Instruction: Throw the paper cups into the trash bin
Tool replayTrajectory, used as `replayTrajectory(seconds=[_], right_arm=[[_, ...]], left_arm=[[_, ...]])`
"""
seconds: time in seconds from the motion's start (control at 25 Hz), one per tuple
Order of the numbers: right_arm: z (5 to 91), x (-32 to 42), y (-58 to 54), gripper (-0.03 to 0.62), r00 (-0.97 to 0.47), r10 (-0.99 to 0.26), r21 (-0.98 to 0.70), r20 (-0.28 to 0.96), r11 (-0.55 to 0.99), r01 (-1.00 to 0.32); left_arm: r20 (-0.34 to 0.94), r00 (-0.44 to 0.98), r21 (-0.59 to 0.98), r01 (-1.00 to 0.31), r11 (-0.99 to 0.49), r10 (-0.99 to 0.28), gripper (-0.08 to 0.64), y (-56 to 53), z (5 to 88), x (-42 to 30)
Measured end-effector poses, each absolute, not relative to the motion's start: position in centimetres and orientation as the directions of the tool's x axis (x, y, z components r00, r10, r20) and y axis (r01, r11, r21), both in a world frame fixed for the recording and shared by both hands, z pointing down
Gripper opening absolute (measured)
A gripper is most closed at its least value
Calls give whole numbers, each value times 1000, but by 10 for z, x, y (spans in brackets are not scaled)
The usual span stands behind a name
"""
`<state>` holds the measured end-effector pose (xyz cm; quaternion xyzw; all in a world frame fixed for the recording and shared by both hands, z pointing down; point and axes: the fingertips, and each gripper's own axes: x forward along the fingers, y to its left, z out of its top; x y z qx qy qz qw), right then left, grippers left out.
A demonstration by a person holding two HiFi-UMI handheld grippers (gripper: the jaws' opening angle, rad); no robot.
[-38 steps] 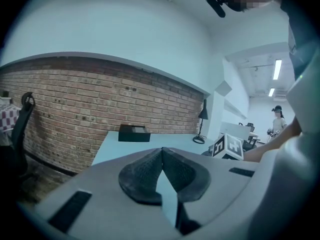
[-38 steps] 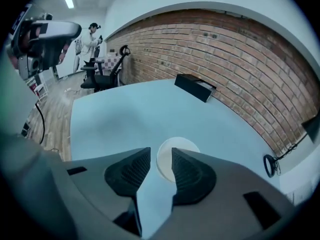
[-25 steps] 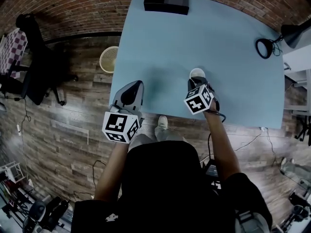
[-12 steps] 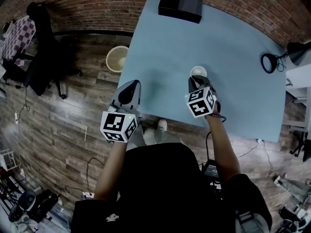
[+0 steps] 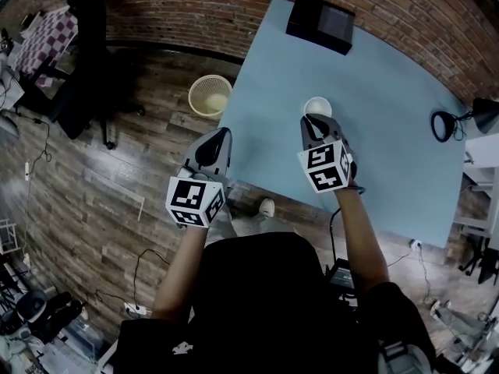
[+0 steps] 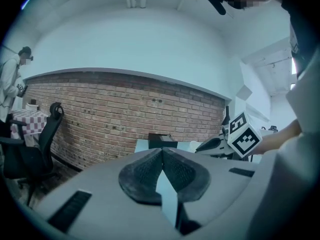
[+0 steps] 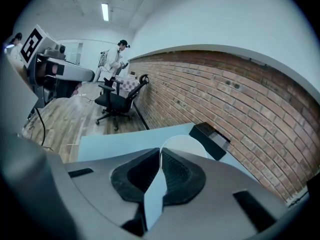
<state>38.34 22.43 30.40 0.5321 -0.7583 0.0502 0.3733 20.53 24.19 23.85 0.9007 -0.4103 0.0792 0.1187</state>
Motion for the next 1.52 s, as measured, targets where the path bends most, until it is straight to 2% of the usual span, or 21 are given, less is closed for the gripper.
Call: replayTrajectory(seconds=[0.36,0.68,1.52], right_arm=[[285,289,194,20,-237,-767,338,597,508,-792],[265,219,161,18,-284,-784,331,553,518,-789],[256,87,88,20,-294,-793,331,534,516,-790]], left_arm=[[222,588,151,-809,-568,-778,9,222,229,115],[216,570,141,-821,-553,-792,9,198,225,54],[199,587,155,-810,-566,-785,9,128,227,-67]])
